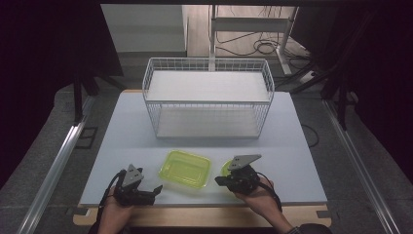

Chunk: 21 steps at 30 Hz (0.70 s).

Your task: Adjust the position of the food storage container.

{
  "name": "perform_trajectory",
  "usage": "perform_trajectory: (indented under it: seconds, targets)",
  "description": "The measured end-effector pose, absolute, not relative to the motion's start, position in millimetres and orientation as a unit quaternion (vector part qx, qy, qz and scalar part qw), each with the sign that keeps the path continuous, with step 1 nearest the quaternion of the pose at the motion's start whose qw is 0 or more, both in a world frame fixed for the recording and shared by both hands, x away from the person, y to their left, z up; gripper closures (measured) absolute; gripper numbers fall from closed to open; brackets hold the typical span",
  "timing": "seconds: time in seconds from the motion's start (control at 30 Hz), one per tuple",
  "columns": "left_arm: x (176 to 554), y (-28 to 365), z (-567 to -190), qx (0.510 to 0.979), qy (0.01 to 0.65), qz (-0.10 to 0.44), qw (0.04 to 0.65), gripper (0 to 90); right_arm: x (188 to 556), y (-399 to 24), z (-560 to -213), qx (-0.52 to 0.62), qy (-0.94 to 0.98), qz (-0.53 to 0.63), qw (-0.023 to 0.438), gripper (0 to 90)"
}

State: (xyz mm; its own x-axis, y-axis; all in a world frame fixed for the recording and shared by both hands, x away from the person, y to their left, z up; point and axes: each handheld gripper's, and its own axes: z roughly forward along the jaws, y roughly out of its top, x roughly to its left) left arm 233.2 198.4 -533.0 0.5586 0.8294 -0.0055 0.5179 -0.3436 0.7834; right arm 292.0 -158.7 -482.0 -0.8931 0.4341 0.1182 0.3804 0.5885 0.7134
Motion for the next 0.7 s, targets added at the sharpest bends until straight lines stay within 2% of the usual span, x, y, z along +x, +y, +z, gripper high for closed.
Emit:
perform_trajectory:
  seconds: [0.7]
  targets:
    - [233, 197, -534, 0.800, 0.420, 0.196, 0.381, 5.1, 313, -204, -480, 0.299, 0.868, 0.389, 0.080, 88.9]
